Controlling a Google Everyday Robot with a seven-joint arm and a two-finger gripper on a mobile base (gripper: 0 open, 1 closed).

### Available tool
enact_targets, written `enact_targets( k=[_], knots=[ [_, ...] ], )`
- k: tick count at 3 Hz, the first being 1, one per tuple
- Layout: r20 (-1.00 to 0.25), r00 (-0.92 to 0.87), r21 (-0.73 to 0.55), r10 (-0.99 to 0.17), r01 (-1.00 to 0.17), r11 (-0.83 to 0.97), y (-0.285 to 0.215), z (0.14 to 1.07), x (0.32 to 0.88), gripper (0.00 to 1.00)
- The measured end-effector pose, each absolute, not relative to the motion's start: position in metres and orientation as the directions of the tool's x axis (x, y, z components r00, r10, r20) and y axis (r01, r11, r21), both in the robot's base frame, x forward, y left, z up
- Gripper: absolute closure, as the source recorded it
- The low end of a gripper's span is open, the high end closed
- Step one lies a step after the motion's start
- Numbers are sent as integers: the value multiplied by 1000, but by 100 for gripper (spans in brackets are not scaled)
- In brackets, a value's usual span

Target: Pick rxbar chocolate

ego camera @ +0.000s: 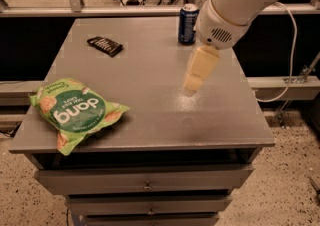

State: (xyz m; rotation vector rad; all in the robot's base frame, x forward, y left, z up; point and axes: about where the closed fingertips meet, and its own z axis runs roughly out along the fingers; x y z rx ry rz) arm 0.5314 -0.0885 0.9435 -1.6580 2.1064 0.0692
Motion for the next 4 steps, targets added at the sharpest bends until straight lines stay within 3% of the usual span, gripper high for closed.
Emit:
enact_targets(
  k=[2, 4],
  knots=[
    [-408, -158, -256, -899, -926, 279, -72, 943, 544, 0],
    [-534, -179, -270, -826, -890, 368, -14, 934, 613, 0]
  ],
)
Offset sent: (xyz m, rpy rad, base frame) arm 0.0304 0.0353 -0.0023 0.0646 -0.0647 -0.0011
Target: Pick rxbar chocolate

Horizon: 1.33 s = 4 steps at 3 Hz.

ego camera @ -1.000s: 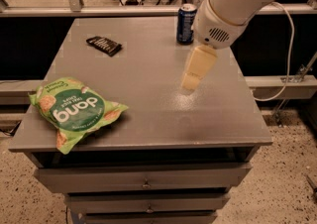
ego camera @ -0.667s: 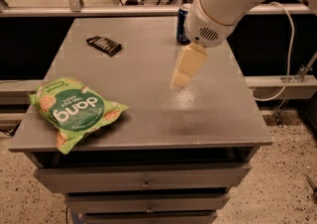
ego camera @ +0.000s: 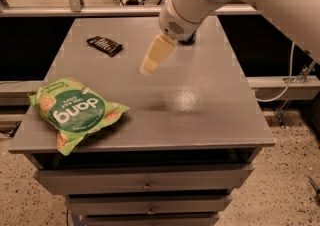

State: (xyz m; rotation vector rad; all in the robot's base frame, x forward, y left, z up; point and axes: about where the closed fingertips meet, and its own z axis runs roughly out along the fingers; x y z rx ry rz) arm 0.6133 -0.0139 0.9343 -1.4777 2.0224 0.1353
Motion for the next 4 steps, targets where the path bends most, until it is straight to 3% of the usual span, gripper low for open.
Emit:
enact_targets(
  k=[4],
  knots=[
    [-641, -252, -205, -725, -854, 479, 111, 881, 758, 0]
  ],
)
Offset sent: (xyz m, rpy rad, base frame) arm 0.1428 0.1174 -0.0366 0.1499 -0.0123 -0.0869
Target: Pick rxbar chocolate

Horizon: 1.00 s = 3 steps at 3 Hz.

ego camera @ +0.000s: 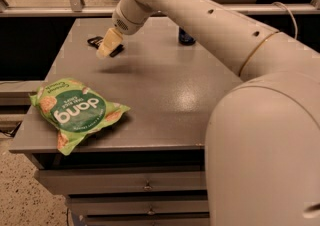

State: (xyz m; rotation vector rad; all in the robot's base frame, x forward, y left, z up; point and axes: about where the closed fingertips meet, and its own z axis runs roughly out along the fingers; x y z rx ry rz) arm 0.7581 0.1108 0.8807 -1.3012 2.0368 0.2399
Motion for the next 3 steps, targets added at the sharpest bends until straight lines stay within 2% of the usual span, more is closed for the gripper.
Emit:
enact_targets(
  k=[2, 3],
  knots=[
    [-652, -284, -161, -703, -854, 495, 136, 857, 780, 0],
    [-655, -305, -131, -691, -855, 501, 143, 847, 784, 26]
  ],
)
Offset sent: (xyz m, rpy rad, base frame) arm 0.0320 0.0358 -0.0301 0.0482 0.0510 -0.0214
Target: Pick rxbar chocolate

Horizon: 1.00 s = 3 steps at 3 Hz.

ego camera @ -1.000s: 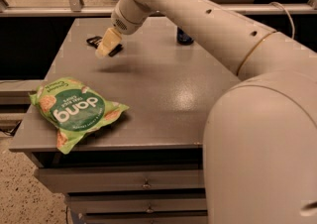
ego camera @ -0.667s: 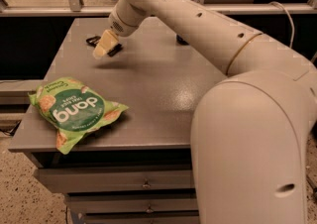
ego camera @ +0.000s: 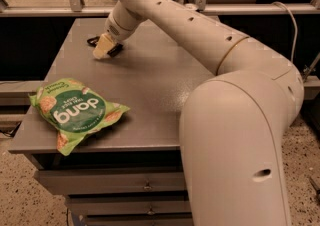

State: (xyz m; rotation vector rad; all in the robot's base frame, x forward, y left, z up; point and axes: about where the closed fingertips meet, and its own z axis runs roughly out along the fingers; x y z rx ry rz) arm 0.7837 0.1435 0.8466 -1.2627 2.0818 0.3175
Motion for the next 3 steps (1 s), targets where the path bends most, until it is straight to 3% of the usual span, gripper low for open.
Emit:
enact_targets(
  k=[3],
  knots=[
    [-662, -339, -80, -669, -855, 513, 143, 839, 777, 96]
  ],
)
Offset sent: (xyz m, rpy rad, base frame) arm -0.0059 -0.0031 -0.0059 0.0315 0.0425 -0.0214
